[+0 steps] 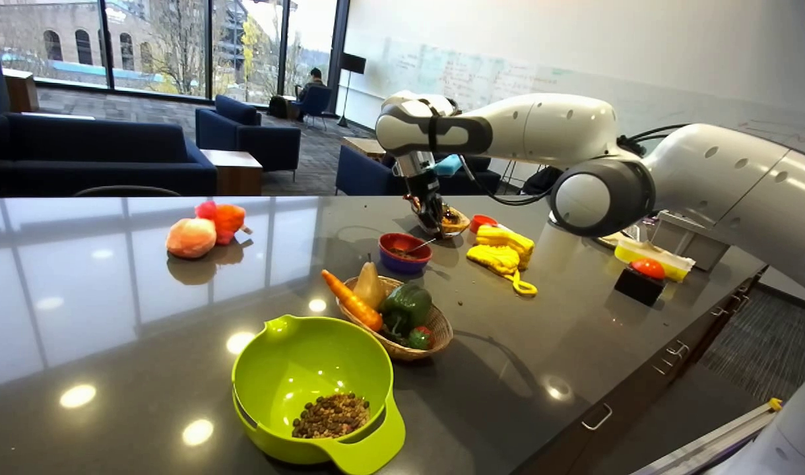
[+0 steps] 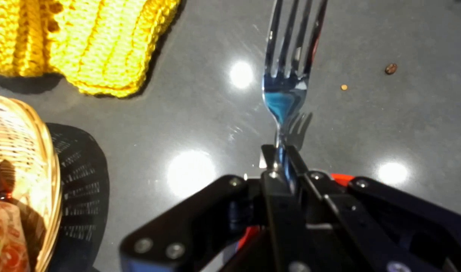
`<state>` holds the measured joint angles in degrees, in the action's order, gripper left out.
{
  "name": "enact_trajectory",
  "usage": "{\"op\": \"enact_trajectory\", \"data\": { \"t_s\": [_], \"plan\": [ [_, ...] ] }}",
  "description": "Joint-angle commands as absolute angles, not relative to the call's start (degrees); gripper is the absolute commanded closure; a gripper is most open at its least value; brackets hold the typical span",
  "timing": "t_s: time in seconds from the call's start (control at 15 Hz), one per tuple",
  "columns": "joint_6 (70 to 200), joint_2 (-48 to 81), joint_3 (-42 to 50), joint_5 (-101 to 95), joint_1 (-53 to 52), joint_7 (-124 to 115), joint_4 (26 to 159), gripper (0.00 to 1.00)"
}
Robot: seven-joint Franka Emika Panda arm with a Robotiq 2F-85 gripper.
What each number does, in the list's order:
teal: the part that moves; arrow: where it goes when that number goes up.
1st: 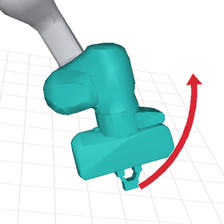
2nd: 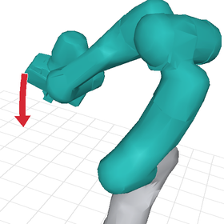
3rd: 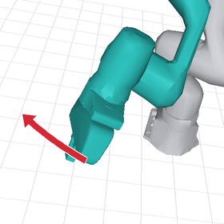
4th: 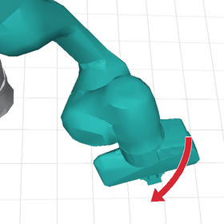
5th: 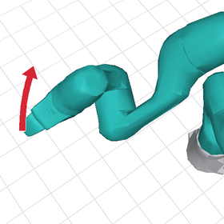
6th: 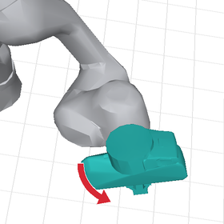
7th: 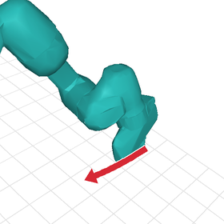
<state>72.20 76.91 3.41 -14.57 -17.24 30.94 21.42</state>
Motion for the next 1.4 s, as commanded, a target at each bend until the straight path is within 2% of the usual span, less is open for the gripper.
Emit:
{"op": "enact_trajectory", "data": {
  "t_s": [0.0, 0.47, 0.93, 1.0, 1.07, 1.33],
  "plan": [
    [68.55, 76.99, 3.69, -14.82, -17.29, 30.46, 19.63, 0.98],
    [69.57, 75.01, 2.66, -14.12, -19.09, 30.42, 22.86, 0.98],
    [71.86, 77.07, 2.63, -14.36, -20.27, 30.37, 20.68, 0.98],
    [71.86, 76.98, 2.63, -14.30, -20.21, 30.15, 20.68, 0.77],
    [71.94, 76.81, 2.74, -14.37, -20.17, 29.90, 20.85, 0.67],
    [71.81, 76.13, 2.94, -14.40, -19.98, 28.32, 21.33, 0.44]
  ]
}}
